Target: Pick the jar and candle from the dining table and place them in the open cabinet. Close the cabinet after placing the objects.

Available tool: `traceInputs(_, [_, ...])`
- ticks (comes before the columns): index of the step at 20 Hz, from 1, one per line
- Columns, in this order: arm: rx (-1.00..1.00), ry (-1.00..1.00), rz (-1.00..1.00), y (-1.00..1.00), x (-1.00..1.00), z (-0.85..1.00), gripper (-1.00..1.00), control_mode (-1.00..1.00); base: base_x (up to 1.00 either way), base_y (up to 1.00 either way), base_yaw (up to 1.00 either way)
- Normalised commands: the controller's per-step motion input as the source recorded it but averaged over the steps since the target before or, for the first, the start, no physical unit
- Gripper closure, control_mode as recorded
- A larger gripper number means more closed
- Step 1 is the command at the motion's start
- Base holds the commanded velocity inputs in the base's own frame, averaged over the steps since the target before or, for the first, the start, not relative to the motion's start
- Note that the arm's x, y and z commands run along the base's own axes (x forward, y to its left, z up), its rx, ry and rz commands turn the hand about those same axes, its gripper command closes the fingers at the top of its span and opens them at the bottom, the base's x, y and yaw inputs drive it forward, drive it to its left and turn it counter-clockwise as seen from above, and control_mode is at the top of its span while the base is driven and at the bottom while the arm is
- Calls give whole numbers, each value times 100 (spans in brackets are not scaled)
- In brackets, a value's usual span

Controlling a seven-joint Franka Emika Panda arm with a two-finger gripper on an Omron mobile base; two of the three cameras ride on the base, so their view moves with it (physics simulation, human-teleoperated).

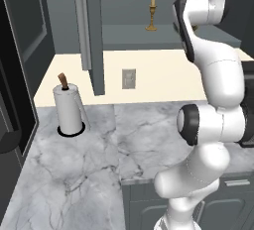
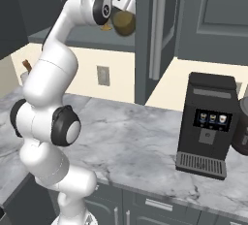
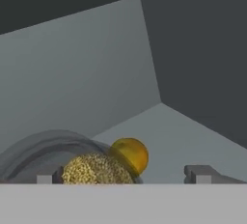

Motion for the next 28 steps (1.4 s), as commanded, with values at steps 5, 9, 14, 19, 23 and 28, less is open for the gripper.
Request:
traceInputs(5, [5, 0, 22, 0, 7, -17, -100, -100, 0, 0, 0])
traceInputs(9, [8, 0, 26, 0, 13, -13, -100, -100, 0, 0, 0])
traceInputs(14, [4, -6, 16, 2, 26, 4, -100, -100, 0, 0, 0])
traceInputs(19, [0, -3, 8, 14, 21, 19, -100, -100, 0, 0, 0])
traceInputs(23, [-2, -2, 0, 16, 5, 30, -100, -100, 0, 0, 0])
traceInputs(28, [-1, 0, 1, 21, 9, 20, -100, -100, 0, 0, 0])
